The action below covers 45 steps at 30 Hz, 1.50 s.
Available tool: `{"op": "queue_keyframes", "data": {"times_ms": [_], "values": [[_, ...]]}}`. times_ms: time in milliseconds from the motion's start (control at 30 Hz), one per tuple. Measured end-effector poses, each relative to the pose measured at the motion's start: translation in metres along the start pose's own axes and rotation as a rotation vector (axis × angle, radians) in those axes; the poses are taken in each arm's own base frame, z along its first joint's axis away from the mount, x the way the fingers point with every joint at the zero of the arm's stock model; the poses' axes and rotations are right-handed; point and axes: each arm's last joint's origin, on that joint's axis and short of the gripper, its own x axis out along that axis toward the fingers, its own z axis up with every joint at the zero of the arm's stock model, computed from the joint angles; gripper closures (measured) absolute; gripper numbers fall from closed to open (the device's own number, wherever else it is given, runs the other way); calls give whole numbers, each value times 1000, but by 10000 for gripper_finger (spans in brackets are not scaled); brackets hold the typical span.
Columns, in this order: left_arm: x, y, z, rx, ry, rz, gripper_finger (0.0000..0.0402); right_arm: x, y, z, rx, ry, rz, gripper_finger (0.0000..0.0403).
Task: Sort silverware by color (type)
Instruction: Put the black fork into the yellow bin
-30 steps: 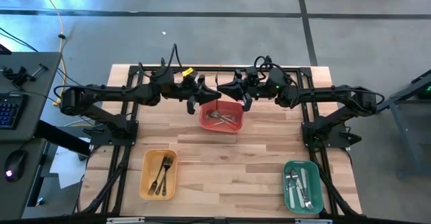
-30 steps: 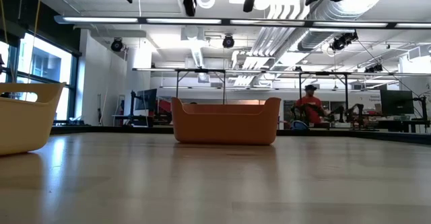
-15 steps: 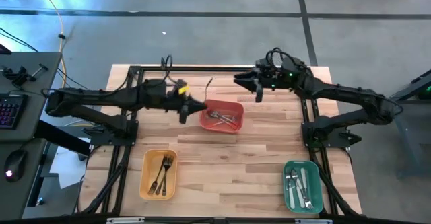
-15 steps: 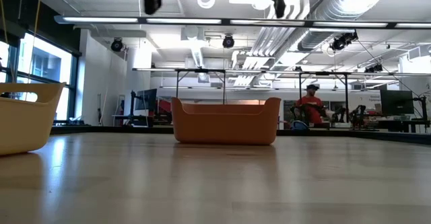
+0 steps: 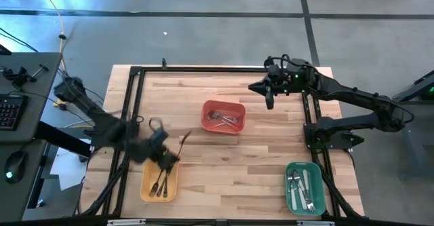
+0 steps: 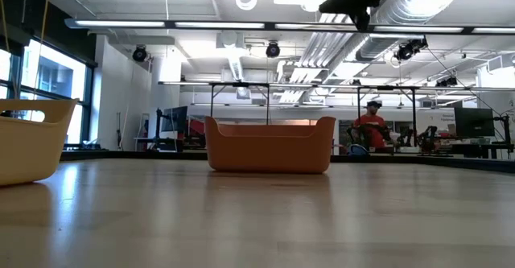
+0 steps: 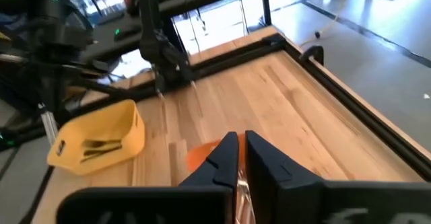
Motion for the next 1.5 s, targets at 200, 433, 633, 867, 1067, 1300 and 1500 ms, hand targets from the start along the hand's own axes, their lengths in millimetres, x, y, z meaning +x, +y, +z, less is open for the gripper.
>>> {"op": "queue_keyframes", "data": {"times_ms": [200, 433, 633, 867, 1067, 1300, 1500], "values": [[11, 11, -52, -139, 68, 147, 395, 0, -1, -3, -17, 34, -5, 399], [23, 33, -73, -279, -2, 365, 395, 0, -1, -6, -10, 59, -10, 402], [29, 36, -85, -253, 33, 461, 395, 0, -1, -7, -8, 68, -10, 402], [42, 33, -100, -209, 35, 555, 395, 0, -1, -7, -8, 67, -10, 403], [55, 27, -117, -203, 63, 566, 395, 0, -1, -7, -7, 69, -11, 403], [66, 30, -126, -188, 77, 624, 395, 0, -1, -7, -7, 70, -11, 403], [71, 36, -128, -186, 94, 695, 390, 0, -1, -7, -3, 71, -11, 403]]}}
